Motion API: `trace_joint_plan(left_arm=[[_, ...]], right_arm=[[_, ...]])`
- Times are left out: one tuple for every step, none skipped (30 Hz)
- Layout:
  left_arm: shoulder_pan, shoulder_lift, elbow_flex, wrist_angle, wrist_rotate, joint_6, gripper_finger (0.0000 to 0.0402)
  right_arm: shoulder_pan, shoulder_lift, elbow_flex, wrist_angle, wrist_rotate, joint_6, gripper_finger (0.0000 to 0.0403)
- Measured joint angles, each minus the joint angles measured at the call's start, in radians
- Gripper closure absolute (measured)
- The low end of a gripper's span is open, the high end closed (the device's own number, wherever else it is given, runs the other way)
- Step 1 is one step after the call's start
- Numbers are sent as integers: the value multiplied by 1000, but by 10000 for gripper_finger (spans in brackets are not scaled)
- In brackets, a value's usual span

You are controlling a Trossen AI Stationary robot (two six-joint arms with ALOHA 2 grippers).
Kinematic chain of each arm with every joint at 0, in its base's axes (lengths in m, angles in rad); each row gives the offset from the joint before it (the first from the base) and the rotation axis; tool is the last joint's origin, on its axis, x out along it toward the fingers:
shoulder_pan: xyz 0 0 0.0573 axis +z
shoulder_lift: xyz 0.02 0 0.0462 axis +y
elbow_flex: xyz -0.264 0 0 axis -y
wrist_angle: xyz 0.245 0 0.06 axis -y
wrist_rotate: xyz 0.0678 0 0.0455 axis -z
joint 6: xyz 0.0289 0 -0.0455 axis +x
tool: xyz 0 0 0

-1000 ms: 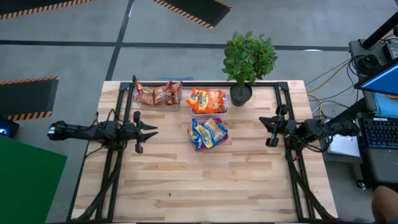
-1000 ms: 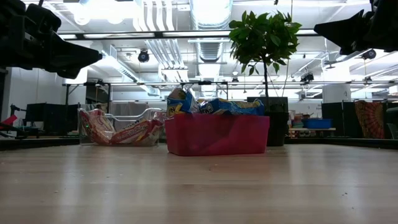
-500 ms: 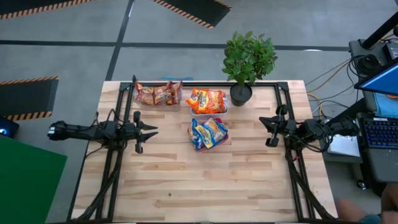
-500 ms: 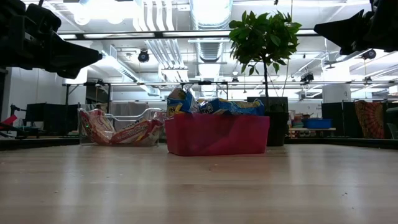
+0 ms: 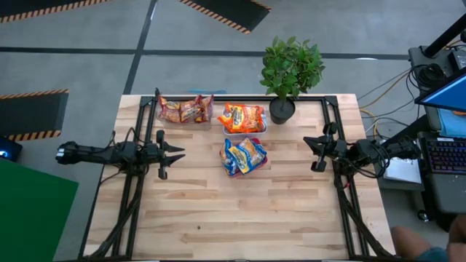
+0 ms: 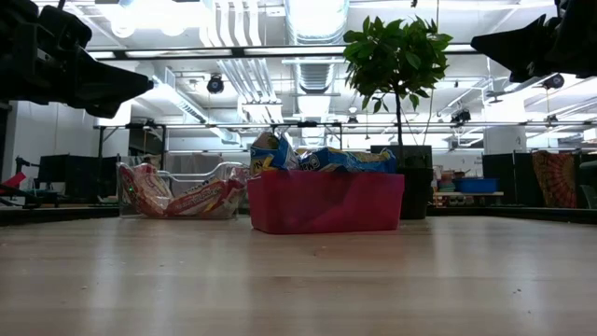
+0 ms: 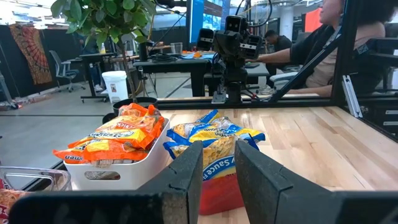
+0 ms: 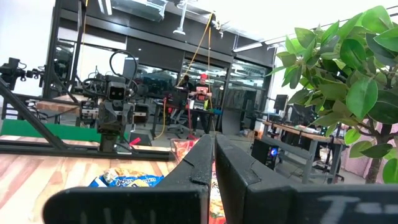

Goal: Sort Maruchan noodles
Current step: Return to Home Position

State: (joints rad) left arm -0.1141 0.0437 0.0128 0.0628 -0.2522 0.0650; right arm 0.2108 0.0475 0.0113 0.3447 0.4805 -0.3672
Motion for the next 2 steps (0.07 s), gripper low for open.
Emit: trace_joint_plan(left_arm=[[0, 0, 0, 0, 0, 0, 325], [0, 0, 0, 0, 0, 0, 325]], right_arm=[[0, 0, 0, 0, 0, 0, 394], [0, 0, 0, 0, 0, 0, 394]])
